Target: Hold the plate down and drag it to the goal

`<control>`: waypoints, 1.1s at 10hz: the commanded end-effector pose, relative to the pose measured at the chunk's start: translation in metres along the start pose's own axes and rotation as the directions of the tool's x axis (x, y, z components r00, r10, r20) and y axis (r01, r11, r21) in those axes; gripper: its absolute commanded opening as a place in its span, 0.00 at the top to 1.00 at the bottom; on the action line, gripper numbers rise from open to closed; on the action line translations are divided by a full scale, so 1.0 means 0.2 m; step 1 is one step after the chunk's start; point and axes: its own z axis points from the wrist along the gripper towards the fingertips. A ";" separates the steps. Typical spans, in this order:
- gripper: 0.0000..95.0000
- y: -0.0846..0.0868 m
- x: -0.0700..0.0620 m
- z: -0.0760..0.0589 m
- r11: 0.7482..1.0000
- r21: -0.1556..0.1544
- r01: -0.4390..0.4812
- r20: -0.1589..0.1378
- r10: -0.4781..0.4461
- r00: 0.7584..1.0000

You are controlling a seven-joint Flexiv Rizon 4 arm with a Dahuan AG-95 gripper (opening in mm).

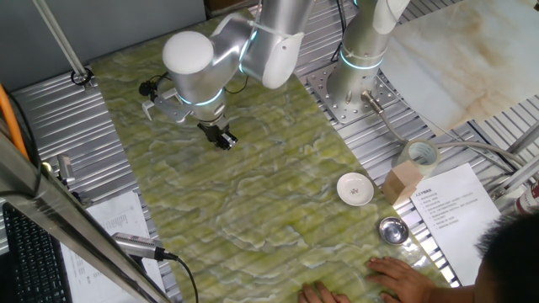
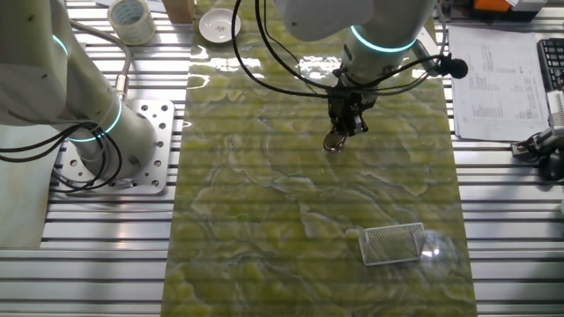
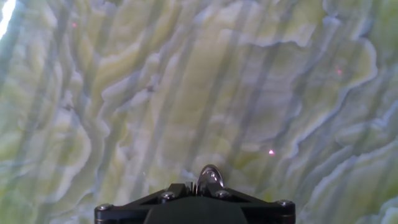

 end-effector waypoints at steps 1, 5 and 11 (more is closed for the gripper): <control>1.00 0.00 0.00 -0.01 1.000 -0.010 0.000 0.001 0.000 1.000; 1.00 -0.01 -0.01 -0.02 1.000 -0.002 -0.013 0.020 0.013 1.000; 0.80 0.01 -0.05 -0.02 0.999 -0.022 -0.026 0.046 0.027 0.999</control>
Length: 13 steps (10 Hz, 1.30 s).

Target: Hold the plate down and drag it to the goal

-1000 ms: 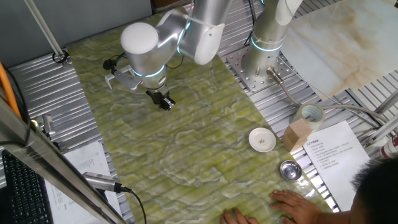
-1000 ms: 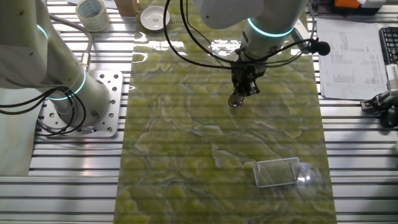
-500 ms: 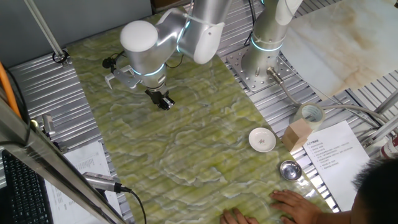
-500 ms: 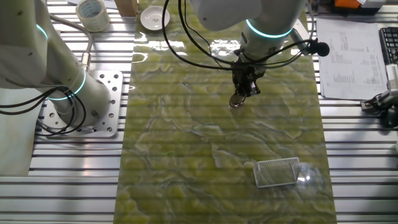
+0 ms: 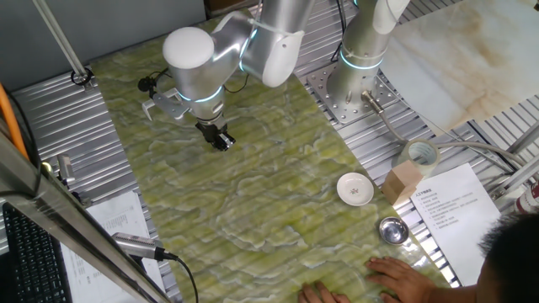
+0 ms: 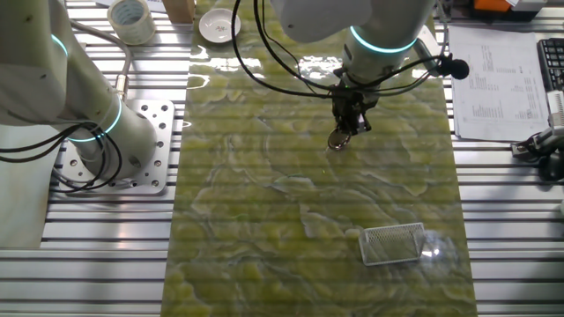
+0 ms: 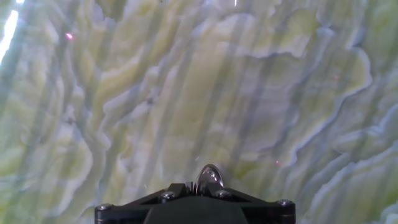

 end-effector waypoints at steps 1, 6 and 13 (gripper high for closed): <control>0.80 0.00 0.00 -0.01 1.000 -0.007 0.000 0.003 0.000 1.000; 0.80 0.00 0.00 -0.03 0.998 -0.061 -0.024 0.028 0.025 0.999; 0.60 0.01 -0.03 -0.06 0.996 -0.080 -0.041 0.022 0.043 0.999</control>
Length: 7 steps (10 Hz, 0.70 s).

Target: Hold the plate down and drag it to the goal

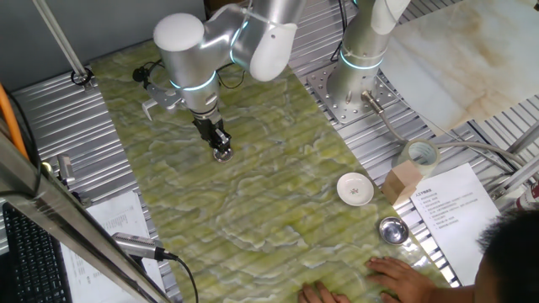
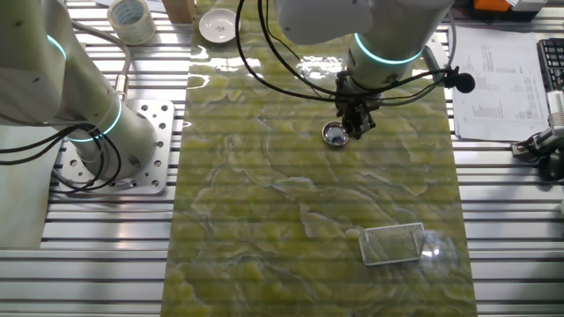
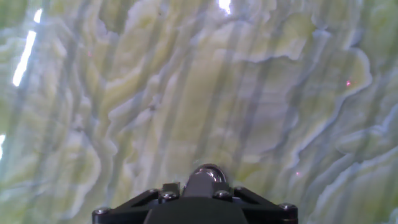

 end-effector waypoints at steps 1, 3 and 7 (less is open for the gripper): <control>0.80 -0.02 0.02 0.01 1.000 0.009 0.014 -0.004 -0.014 1.000; 0.80 -0.07 0.05 0.05 0.999 0.008 0.038 0.000 -0.038 0.999; 0.80 -0.12 0.08 0.09 0.998 -0.008 0.064 0.010 -0.064 0.998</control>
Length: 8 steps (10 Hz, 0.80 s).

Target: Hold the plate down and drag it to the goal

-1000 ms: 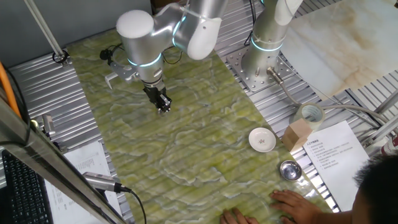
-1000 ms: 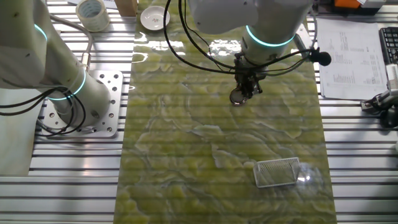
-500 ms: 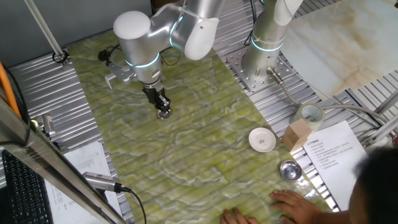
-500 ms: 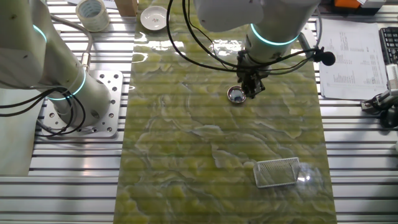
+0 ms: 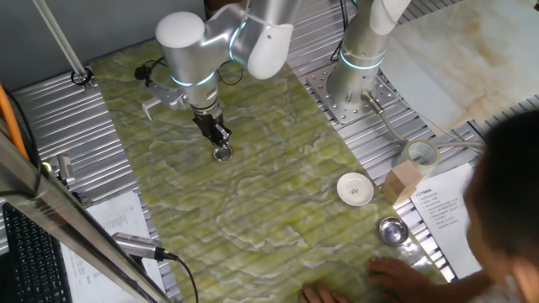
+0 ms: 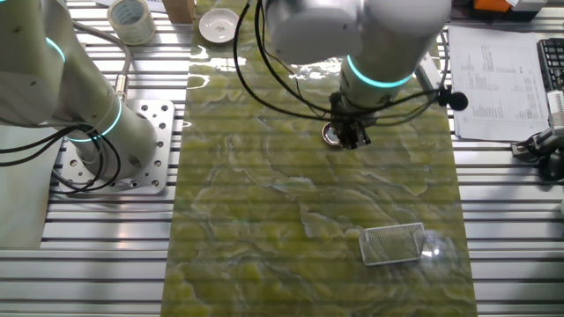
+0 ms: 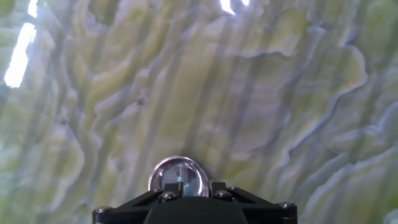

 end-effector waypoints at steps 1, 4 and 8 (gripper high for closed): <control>0.80 0.00 0.00 0.01 1.000 0.002 -0.005 0.004 0.005 1.000; 0.80 0.00 0.00 0.01 1.000 0.000 -0.001 0.007 0.001 1.000; 0.80 0.00 0.00 0.01 1.000 -0.008 -0.022 -0.006 0.022 1.000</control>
